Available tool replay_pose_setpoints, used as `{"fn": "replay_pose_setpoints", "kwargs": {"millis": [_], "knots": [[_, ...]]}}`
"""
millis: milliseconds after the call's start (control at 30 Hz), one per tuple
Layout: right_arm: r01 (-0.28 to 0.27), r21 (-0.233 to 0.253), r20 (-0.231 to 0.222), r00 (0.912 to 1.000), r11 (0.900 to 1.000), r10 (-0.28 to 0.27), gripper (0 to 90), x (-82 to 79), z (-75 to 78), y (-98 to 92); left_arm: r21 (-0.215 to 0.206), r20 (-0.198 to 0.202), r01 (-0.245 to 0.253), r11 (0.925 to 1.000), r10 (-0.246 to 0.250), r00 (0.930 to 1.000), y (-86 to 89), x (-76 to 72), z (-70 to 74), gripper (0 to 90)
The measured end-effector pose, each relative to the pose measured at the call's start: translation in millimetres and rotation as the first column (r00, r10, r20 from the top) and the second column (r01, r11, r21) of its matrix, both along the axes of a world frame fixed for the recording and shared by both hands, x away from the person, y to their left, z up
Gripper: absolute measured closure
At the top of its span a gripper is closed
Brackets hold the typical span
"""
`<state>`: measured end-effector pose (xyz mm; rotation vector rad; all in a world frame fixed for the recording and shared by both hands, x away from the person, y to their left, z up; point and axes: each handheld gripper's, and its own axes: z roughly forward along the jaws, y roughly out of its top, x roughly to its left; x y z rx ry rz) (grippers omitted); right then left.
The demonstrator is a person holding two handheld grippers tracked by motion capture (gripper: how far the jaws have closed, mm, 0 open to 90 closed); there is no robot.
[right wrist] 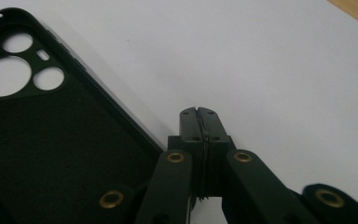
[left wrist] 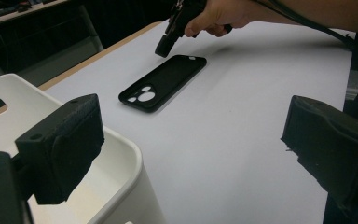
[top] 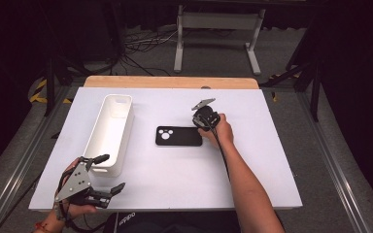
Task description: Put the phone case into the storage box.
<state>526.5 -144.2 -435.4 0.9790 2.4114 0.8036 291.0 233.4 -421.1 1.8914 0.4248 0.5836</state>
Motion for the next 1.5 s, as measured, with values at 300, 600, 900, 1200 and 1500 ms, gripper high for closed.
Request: {"fn": "replay_pose_setpoints", "kwargs": {"millis": [300, 600, 900, 1200, 1500], "knots": [[0.012, 0.016, -0.015, 0.9998, 1.0, -0.012, 90.0, 2.5, -5.3, -2.8, -0.001, 0.0, 0.004, 1.0, -0.004, 1.0, 0.2, 0.8, 0.4, 6.0], [0.015, 0.017, -0.032, 0.9994, 1.0, -0.015, 90.0, 1.6, -9.3, -2.8, 0.0, -0.003, 0.007, 1.0, -0.007, 1.0, 0.6, 1.4, 0.4, 6.2], [0.006, 0.028, -0.034, 0.9994, 1.0, -0.005, 90.0, -10.5, -10.3, -7.3, 0.004, -0.002, 0.021, 0.9998, -0.021, 0.9998, 1.7, 1.7, 1.5, 6.2], [-0.007, 0.036, -0.03, 0.9995, 0.999, 0.008, 90.0, -29.2, -11.6, -13.1, 0.006, -0.008, 0.019, 0.9998, -0.019, 0.9998, 1.1, 1.7, 0.8, 6.2], [-0.029, 0.073, -0.042, 0.9986, 0.997, 0.032, 90.0, -55.0, -13.4, -14.0, 0.022, -0.018, 0.032, 0.9992, -0.032, 0.9993, 0.1, 0.2, -1.0, 6.9]]}}
